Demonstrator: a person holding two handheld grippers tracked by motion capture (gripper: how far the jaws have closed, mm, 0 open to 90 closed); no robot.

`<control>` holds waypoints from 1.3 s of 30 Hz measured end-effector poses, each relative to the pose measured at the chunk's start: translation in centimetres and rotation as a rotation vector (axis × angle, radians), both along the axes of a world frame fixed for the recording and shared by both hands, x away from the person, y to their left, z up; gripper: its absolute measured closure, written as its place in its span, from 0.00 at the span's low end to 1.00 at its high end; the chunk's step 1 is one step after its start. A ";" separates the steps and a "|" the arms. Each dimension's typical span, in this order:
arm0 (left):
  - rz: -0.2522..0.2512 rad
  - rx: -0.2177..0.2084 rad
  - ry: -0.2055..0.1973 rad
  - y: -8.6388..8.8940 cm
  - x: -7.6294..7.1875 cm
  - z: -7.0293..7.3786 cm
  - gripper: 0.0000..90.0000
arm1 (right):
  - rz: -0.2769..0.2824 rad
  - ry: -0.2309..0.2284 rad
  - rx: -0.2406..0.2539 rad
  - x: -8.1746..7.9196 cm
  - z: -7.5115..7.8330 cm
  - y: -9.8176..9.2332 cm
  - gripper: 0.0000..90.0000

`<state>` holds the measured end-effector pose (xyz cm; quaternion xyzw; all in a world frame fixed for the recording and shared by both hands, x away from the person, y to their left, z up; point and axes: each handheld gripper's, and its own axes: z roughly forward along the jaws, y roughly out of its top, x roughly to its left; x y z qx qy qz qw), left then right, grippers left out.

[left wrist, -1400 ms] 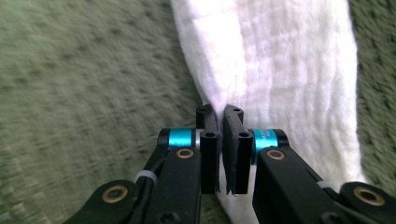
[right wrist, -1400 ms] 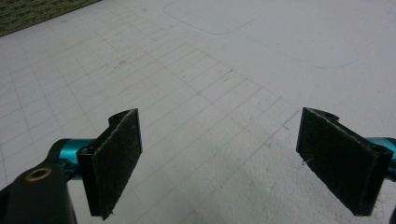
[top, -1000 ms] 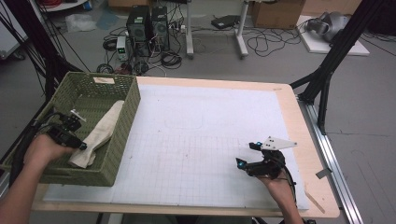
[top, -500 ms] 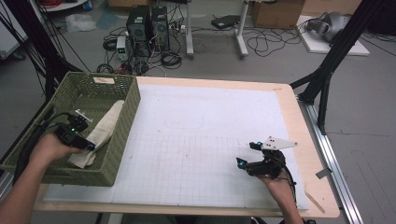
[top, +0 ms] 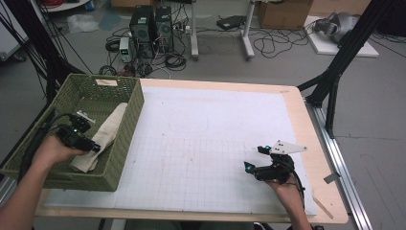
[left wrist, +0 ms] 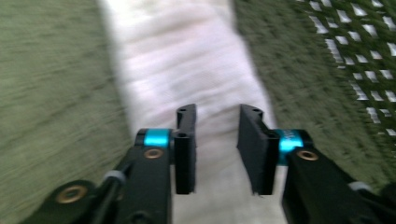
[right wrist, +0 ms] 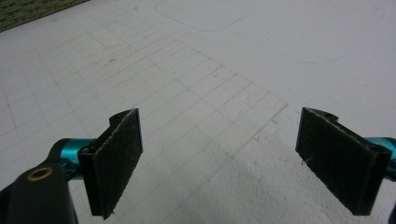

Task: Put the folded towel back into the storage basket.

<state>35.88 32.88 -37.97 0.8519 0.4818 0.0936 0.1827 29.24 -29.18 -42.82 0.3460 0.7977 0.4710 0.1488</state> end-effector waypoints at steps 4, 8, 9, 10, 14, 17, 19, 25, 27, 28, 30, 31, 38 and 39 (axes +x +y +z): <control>0.045 0.058 0.018 0.6 0.3 -0.9 0.60 | 0.007 -0.002 -0.005 0.0 0.0 0.1 0.16; 0.082 0.093 0.061 0.8 0.6 -1.9 0.52 | 0.007 -0.008 -0.004 -0.1 0.1 0.1 0.16; 0.090 0.084 0.079 1.0 0.6 -2.0 0.53 | 0.008 -0.009 -0.004 -0.1 0.1 0.1 0.16; 0.093 0.075 0.090 1.1 0.7 -2.1 0.56 | 0.008 -0.003 -0.002 -0.1 0.1 0.2 0.16; 0.118 0.050 0.115 1.3 0.8 -2.2 0.75 | 0.013 -0.008 -0.004 0.0 0.1 0.3 0.16; 0.129 0.052 0.127 1.3 0.7 -2.0 0.91 | 0.018 -0.012 -0.002 0.0 0.1 0.3 0.16; 0.149 0.043 0.168 1.5 0.6 -1.9 0.93 | 0.020 -0.015 0.000 0.0 0.2 0.3 0.16; 0.164 0.015 0.197 1.5 0.1 -1.4 0.93 | 0.022 -0.017 0.000 0.0 0.2 0.3 0.16; 0.167 0.013 0.203 1.4 0.2 -1.5 0.93 | 0.021 -0.015 -0.001 0.0 0.2 0.4 0.16; 0.174 0.006 0.205 1.5 0.2 -1.5 0.93 | 0.023 -0.018 -0.001 0.1 0.2 0.4 0.16; 0.195 -0.040 0.200 1.8 0.3 -1.4 0.93 | 0.023 -0.015 -0.003 0.1 0.2 0.5 0.16; 0.206 -0.081 0.193 2.0 0.4 -1.3 0.93 | 0.023 -0.016 -0.005 0.1 0.2 0.5 0.16; 0.196 -0.139 0.217 1.5 0.4 -1.5 0.93 | 0.023 -0.015 -0.007 0.1 0.2 0.7 0.16; 0.191 -0.126 0.210 1.4 0.4 -1.5 0.93 | 0.022 -0.012 -0.006 0.1 0.2 0.7 0.16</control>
